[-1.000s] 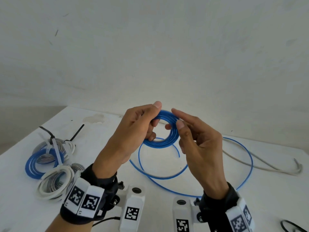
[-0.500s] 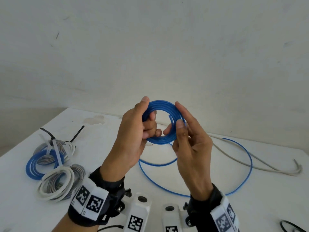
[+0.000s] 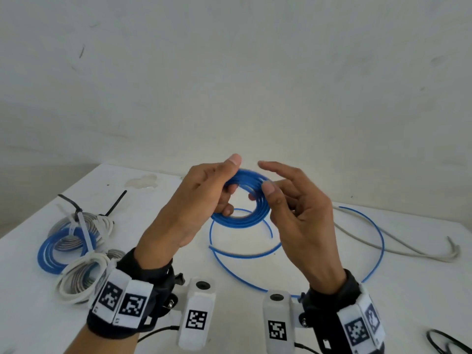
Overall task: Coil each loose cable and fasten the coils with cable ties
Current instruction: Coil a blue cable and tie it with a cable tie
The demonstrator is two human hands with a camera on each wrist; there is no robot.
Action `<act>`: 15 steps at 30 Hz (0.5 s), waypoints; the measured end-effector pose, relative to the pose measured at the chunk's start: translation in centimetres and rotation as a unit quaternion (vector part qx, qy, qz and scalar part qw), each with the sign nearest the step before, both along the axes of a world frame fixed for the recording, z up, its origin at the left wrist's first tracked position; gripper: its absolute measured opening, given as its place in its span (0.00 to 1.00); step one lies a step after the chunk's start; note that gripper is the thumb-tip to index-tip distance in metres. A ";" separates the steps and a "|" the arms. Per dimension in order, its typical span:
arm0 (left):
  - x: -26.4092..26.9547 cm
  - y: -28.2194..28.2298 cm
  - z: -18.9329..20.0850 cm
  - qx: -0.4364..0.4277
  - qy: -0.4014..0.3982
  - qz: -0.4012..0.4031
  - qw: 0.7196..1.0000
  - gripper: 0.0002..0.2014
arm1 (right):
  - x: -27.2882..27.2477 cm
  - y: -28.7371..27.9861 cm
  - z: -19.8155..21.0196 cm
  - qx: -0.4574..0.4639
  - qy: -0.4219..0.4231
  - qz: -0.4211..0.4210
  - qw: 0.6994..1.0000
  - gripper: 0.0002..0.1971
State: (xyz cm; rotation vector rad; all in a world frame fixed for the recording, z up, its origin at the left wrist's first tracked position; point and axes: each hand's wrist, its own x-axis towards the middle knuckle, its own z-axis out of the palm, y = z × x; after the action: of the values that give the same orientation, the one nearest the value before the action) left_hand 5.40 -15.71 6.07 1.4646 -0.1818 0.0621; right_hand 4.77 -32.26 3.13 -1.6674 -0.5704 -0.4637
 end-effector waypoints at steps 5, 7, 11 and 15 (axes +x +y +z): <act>0.2 0.5 0.5 -0.165 0.002 0.035 0.986 0.25 | -0.2 0.7 0.2 0.086 -0.006 -0.014 0.996 0.12; 0.0 0.1 0.5 -0.195 -0.001 0.032 0.980 0.26 | -0.5 1.3 0.1 0.110 -0.002 0.003 0.994 0.14; -0.1 -1.1 -0.1 -0.187 -0.005 0.017 0.982 0.25 | -0.3 1.6 -0.3 0.127 -0.007 0.001 0.992 0.16; 0.4 -0.2 -0.2 -0.078 0.012 -0.029 0.996 0.24 | 0.1 0.2 0.2 0.081 -0.015 -0.006 0.997 0.15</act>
State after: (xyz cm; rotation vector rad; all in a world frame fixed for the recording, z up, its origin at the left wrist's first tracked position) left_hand 5.83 -15.92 5.83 1.3021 -0.1952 0.0101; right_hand 4.90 -32.07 3.32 -1.5124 -0.5305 -0.5303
